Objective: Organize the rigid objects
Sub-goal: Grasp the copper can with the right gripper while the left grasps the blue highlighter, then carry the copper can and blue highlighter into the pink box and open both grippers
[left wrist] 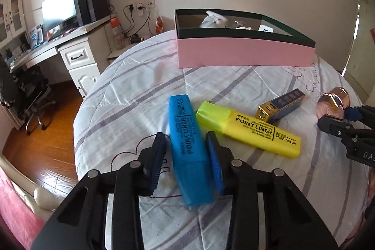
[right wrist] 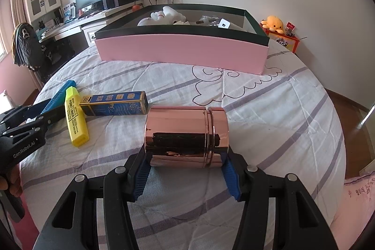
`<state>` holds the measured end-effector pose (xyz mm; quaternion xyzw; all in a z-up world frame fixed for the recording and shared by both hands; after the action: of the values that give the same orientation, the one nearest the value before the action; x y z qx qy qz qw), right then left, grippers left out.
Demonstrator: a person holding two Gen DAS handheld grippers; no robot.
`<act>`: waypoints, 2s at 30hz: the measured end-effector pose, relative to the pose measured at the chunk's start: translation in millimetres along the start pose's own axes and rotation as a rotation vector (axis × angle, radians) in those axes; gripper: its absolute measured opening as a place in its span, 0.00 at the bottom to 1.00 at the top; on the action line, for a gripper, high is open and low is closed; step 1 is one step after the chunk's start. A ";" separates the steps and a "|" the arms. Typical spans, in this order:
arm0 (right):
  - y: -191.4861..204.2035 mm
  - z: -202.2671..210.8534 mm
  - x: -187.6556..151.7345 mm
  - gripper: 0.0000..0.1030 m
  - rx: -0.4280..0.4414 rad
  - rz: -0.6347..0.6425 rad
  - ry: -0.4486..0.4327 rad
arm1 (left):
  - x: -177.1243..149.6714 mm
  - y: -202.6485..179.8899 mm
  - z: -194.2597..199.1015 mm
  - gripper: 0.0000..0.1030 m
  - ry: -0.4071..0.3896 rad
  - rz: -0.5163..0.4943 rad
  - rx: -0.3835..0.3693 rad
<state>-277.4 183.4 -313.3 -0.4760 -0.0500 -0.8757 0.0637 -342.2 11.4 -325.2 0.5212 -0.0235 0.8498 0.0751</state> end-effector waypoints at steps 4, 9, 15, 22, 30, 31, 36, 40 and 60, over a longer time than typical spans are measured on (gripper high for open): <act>0.4 -0.9 0.0 0.54 -0.002 0.006 0.002 | -1.7 -0.5 9.2 0.26 0.001 0.033 -0.044; 0.5 -0.3 -0.1 0.54 0.000 0.001 -0.002 | -7.7 -5.8 19.5 0.26 -0.001 0.031 -0.087; -0.1 -0.4 -0.7 0.54 -0.007 0.004 0.001 | -6.2 -6.7 12.5 0.26 -0.006 0.021 -0.063; -0.4 0.6 0.6 0.53 -0.001 -0.005 -0.010 | -5.2 -9.4 15.2 0.26 -0.010 -0.026 -0.041; -3.3 9.4 3.8 0.53 0.027 -0.058 -0.041 | 11.1 -15.5 34.7 0.26 -0.036 -0.034 -0.056; -2.8 11.9 3.3 0.53 0.030 -0.062 -0.044 | 14.4 -16.5 38.1 0.26 -0.044 -0.035 -0.059; 1.2 29.0 9.8 0.53 0.050 -0.073 -0.069 | 31.3 -22.3 52.1 0.26 -0.081 -0.042 -0.069; 3.2 50.5 27.2 0.53 0.049 -0.065 -0.128 | 51.2 -21.6 67.8 0.26 -0.134 -0.033 -0.044; 10.5 131.1 110.1 0.54 0.041 0.007 -0.381 | 145.5 -30.8 139.0 0.26 -0.387 -0.050 -0.016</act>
<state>-226.7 185.5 -149.5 -0.6320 -0.0774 -0.7683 0.0660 -279.7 40.4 -133.6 0.6748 -0.0315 0.7313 0.0944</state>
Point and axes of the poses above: each gripper's, at about its wrist camera, not at the fingertips, and z roughly against the way its jaws point, y to its left, x to its top, the point moved 9 cm from there along -z, roughly the way its jaws point, and after that the axes turned 15 degrees about -y, right-handed, at the moved point
